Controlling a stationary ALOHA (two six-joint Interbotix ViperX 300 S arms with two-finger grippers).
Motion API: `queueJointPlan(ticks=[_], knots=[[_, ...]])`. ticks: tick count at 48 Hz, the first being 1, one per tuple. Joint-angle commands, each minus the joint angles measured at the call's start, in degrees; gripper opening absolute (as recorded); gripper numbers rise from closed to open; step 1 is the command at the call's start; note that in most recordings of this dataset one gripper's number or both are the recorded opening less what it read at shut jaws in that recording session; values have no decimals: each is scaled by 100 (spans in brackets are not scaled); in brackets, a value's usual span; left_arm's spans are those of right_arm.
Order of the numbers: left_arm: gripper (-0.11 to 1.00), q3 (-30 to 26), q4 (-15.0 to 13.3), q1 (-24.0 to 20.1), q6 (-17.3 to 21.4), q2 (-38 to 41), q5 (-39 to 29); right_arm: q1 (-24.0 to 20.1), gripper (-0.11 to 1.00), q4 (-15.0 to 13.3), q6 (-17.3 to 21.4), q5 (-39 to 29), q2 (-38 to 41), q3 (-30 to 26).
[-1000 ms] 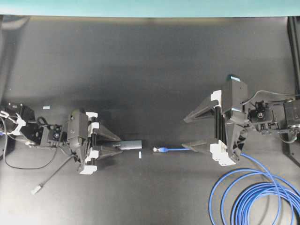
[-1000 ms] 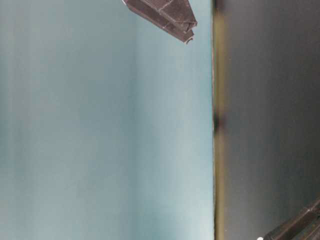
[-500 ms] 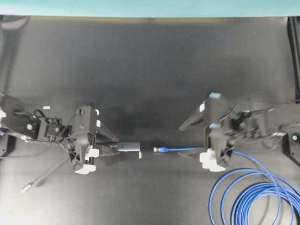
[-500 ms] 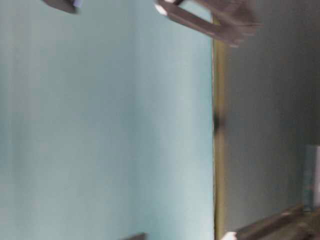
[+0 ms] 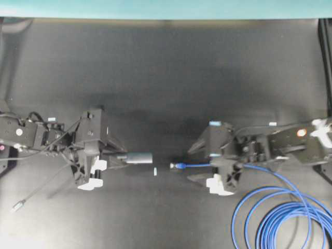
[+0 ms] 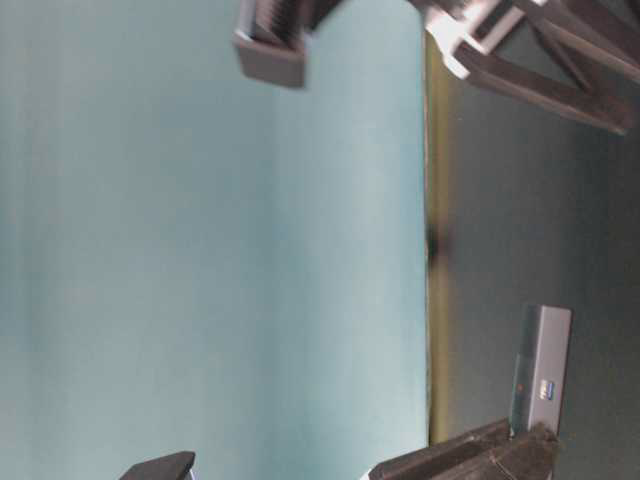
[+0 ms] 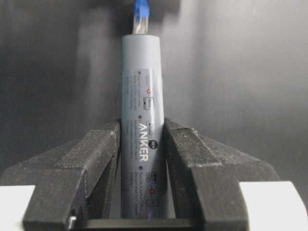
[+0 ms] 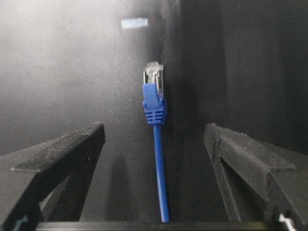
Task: Insert the LAN cable into the hub.
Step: 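Close left gripper on the grey hub and right gripper on the blue plug, lift both, then bring the blue plug toward the hub's end port, aligning both grippers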
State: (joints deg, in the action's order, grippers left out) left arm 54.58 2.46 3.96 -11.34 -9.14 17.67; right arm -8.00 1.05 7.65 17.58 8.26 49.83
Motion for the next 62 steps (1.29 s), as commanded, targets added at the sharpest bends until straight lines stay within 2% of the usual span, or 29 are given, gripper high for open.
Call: queueJointPlan(ticks=[1,12,16,20,26,28,37,52,62], knots=[[28,-79,18,26,-62,-79,26,-35,80,9,-35,79,167,-105],[28,-79,18,26,-88,-79,18,-70,77,18,-26,62,439,-290],[28,-70,18,26,-88,-79,0,-97,72,9,-9,-44,457,-299],[28,-70,18,18,-88,-79,-9,-114,54,26,26,-158,439,-281],[28,-62,18,18,-79,-79,-9,-185,17,44,44,-325,422,-220],[28,-70,18,9,-79,-79,-9,-193,12,53,44,-343,413,-220],[28,-123,18,9,-35,-79,-9,-185,13,105,141,-343,220,-264],[28,-158,18,0,202,-88,35,-53,13,105,246,-299,-545,-281],[28,-255,18,0,378,-62,35,-35,13,105,246,-316,-571,-413]])
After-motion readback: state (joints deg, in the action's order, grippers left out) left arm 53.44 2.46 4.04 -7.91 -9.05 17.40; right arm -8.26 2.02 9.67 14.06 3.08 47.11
